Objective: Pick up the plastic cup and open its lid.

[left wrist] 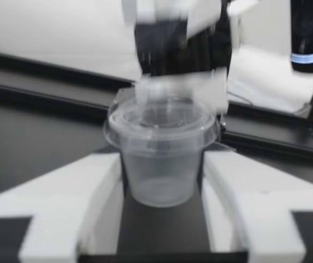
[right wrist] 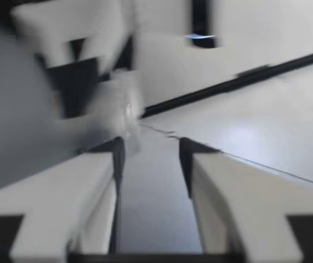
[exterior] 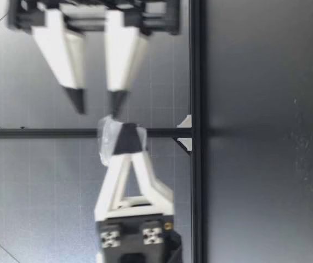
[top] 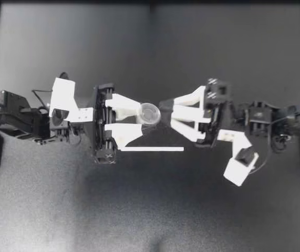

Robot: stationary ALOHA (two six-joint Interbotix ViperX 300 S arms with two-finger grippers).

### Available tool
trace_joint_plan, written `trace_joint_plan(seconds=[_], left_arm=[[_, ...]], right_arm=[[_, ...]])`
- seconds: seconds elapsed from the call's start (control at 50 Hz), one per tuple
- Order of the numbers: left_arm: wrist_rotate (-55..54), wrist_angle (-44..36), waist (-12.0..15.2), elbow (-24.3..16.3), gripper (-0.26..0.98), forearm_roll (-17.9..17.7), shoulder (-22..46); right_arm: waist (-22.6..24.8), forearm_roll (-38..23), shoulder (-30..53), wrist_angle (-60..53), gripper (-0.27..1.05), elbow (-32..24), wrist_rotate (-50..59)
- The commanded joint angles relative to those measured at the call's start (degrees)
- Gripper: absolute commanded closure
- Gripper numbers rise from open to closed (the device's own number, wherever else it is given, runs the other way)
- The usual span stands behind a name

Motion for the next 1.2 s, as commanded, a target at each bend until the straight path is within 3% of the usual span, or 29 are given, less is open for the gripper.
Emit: trace_joint_plan(seconds=[0.0, 0.42, 0.74, 0.88, 1.18], left_arm=[[0.00, -0.18, 0.18, -0.79, 0.49, 0.09, -0.18], [0.18, 0.97, 0.09, -0.70, 0.49, 1.58, -1.67], [4.75, 1.23, 0.18, -0.09, 0.49, 2.11, -3.60], [6.68, 0.53, 0.18, -0.09, 0.49, 2.11, -3.69], [9.40, -4.04, 0.18, 0.79, 0.49, 2.11, -3.96]], right_arm=[[0.18, 0.88, -4.22, -1.85, 0.30, 0.62, 0.18], [0.26, 5.27, -5.71, -0.88, 0.30, 3.52, 4.92], [1.67, 5.01, -6.15, 18.19, 0.32, 0.09, 39.90], [1.67, 5.01, -6.15, 21.62, 0.32, -1.14, 52.65], [1.67, 4.57, -6.50, 15.73, 0.32, 0.26, 60.38]])
